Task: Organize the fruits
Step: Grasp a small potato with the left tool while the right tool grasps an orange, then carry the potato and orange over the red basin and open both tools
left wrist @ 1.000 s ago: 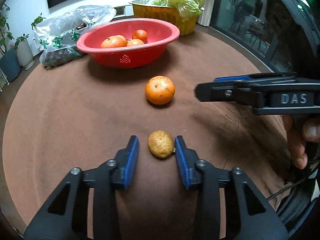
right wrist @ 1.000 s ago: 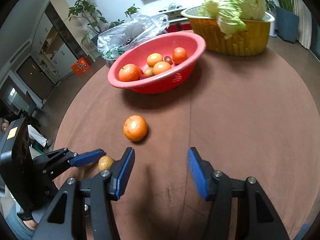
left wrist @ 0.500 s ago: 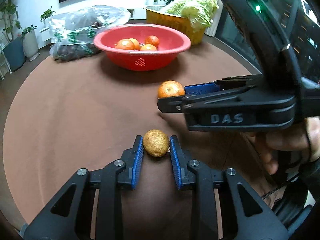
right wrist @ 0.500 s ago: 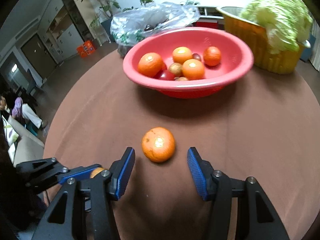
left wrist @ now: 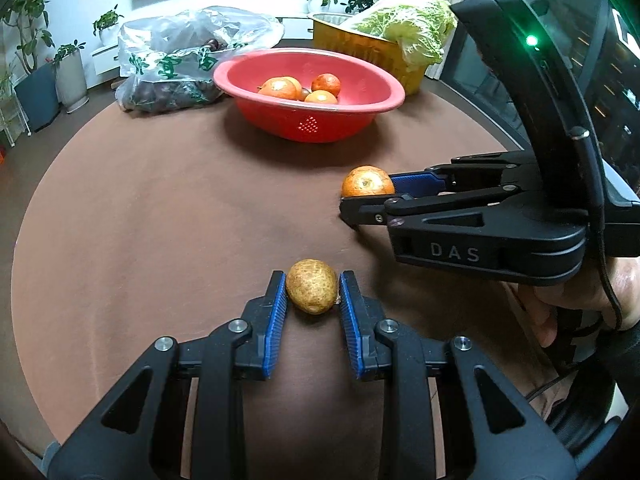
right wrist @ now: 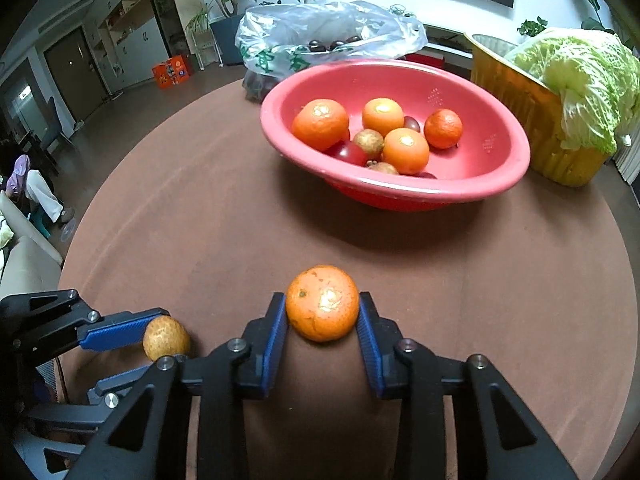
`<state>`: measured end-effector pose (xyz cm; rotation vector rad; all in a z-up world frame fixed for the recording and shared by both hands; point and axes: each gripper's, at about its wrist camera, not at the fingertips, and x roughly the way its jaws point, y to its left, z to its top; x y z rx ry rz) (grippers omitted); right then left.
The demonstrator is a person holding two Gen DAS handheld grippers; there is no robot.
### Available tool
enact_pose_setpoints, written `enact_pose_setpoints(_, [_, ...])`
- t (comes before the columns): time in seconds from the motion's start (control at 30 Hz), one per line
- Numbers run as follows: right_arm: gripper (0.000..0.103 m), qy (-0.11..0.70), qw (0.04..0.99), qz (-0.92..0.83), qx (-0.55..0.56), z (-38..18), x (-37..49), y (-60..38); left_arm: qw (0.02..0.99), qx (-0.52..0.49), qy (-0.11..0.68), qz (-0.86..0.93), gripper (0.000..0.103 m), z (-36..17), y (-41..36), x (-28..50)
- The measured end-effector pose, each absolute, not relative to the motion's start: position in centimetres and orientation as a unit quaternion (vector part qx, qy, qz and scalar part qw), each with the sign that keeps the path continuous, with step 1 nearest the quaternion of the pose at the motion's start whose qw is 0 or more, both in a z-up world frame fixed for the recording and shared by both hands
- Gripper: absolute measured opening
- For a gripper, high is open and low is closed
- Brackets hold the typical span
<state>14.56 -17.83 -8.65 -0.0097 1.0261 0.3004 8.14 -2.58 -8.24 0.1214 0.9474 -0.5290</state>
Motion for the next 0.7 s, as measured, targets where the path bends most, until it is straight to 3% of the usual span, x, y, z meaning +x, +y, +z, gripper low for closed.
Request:
enact_pose_setpoints(0.4, [0.037,0.475,0.869,0.141,-0.001,-6.7,13.8,-19.0,0.867,0.056,0.439,-0.230,0.025,-6.8,-1.3,10.4])
enact_pose_setpoints(0.7, [0.037,0.440,0.892,0.106,0.021,-1.4,16.2,-24.6,0.882,0.074,0.403,-0.233,0.025,-2.7,-2.7,14.9])
